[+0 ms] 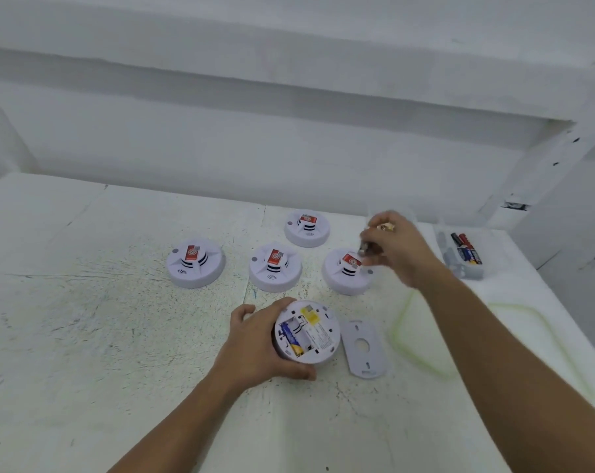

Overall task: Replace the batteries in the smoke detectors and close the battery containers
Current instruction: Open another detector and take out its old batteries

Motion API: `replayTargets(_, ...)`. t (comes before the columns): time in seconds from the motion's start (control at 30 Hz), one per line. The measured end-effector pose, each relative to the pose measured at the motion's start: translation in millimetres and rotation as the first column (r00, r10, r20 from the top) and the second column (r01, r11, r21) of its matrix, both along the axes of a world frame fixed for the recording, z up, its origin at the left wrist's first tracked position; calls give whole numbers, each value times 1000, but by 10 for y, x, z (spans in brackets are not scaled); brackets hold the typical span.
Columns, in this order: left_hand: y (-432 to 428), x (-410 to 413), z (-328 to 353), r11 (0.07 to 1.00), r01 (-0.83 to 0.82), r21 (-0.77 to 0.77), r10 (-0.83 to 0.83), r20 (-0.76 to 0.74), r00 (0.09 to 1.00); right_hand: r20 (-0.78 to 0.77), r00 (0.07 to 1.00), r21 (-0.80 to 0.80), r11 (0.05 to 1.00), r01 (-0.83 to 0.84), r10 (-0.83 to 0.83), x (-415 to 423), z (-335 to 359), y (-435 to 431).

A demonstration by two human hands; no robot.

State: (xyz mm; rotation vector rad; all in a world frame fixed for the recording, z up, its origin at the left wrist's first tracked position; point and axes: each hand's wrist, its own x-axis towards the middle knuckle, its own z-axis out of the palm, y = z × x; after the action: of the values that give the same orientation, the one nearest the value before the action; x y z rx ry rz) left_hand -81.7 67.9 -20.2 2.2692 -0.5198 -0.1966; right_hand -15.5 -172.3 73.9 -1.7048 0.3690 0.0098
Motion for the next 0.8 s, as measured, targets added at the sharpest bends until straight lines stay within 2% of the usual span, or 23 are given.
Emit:
replayTargets(0.13,-22,12,-15,1000,-8,22,8,13,1000,-27,995,-321,944,82,-96,419,-6,-437)
replayTargets(0.23,-10,-6,-8,1000,-7,15,7,11,1000,-168,982,-522,853,-19,-81,602,-178,-558)
replayTargets(0.3,-20,-4,-9,1000,-14,9,13,5,1000,-291,956,-670,718,-186,-24,682,-293,-592)
replayTargets(0.37,-29,-2,12,1000,-15,5,15,-5,1000,-348,937,-780,558,-282,-12,729,-359,-569)
replayTargets(0.43,-33,0,20,1000,-6,2,6,-6,1000,-359,933,-807,506,-303,-14,758,-417,-549)
replayTargets(0.63,-43,9,19,1000,-5,17,5,-19,1000,-303,952,-803,551,-229,-46,832,-529,-605)
replayTargets(0.8,-33,21,-46,999,-19,33,19,-14,1000,-277,959,-635,761,-136,-60,815,-459,-719)
